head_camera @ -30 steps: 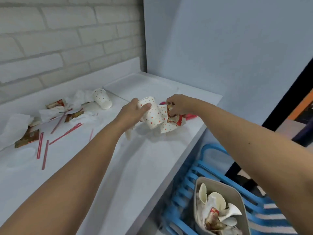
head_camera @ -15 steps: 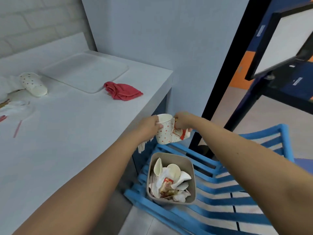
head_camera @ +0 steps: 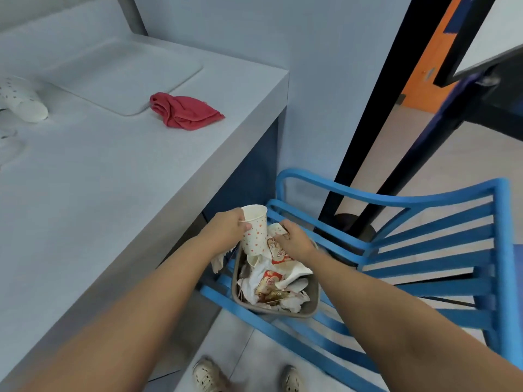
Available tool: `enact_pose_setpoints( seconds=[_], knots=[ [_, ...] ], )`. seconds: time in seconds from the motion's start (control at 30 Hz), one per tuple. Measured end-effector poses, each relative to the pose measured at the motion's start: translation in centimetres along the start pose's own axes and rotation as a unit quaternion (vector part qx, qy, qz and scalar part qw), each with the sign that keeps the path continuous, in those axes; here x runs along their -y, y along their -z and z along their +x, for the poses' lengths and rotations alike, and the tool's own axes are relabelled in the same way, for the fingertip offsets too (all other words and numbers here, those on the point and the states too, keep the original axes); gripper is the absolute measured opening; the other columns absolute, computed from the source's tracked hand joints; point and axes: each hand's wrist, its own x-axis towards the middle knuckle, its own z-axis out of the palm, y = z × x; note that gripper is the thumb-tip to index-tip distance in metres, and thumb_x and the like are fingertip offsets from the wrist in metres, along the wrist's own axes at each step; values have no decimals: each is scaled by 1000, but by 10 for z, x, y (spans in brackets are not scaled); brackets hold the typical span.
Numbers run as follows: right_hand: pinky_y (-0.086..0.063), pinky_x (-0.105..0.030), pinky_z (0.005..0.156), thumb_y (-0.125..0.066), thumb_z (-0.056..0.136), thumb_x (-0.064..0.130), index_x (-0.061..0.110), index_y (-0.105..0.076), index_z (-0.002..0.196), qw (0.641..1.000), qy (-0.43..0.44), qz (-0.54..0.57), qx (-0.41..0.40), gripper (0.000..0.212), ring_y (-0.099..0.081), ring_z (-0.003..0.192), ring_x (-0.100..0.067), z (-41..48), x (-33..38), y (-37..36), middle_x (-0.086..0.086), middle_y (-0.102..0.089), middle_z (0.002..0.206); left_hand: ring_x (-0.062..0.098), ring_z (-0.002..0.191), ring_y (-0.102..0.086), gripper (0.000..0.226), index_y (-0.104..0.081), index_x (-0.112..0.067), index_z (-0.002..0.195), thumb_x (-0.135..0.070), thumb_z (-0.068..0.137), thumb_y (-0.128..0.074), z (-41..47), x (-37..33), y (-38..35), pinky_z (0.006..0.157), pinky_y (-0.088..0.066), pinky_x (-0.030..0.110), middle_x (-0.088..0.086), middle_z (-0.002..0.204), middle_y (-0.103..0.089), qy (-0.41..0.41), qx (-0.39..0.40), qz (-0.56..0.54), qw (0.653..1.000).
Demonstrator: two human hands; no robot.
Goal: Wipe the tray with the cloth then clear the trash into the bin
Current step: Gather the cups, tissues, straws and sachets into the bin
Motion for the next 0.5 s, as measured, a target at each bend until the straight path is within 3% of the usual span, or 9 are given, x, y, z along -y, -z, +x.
enact_pose_setpoints(
  seconds=[0.1,0.23,0.33,0.4,0.5],
  knots=[
    [-39,-32,98,-51,96,17,14,-46,133,998,-6,-46,44,37,-49,125,-25,-2,-19,-9,-7,-52,136,17,77,-52,17,-52,-13,102,-28,97,-45,0,6,-7,63,-38,28,4,93,-58,8,-3,-1,1000],
    [-34,-23,78,-58,88,9,18,-55,101,988,43,-99,110,16,-54,110,-24,-3,-31,-2,-9,-61,114,20,89,-58,21,-52,-10,111,-25,98,-45,2,3,-13,75,-47,33,8,105,-61,1,-31,-20,999],
    [-34,-24,74,-62,85,11,18,-55,91,972,80,-160,154,12,-50,94,-19,-12,-29,10,-2,-57,97,21,98,-59,21,-54,-11,112,-23,97,-47,9,-4,-22,79,-51,33,10,117,-60,-5,-60,-29,998],
    [-39,-31,83,-59,88,18,17,-60,101,959,96,-210,165,12,-52,103,-24,-24,-29,9,-6,-61,106,20,92,-57,20,-59,-10,108,-23,96,-50,17,-8,-32,76,-48,32,10,113,-63,-11,-66,-13,998],
    [-34,-39,97,-49,96,28,18,-53,123,914,152,-342,159,29,-44,120,-25,-50,-31,-2,-5,-56,126,25,95,-60,23,-66,-9,107,-24,93,-55,30,-9,-57,77,-45,31,10,109,-65,-19,-42,18,999]
  ],
)
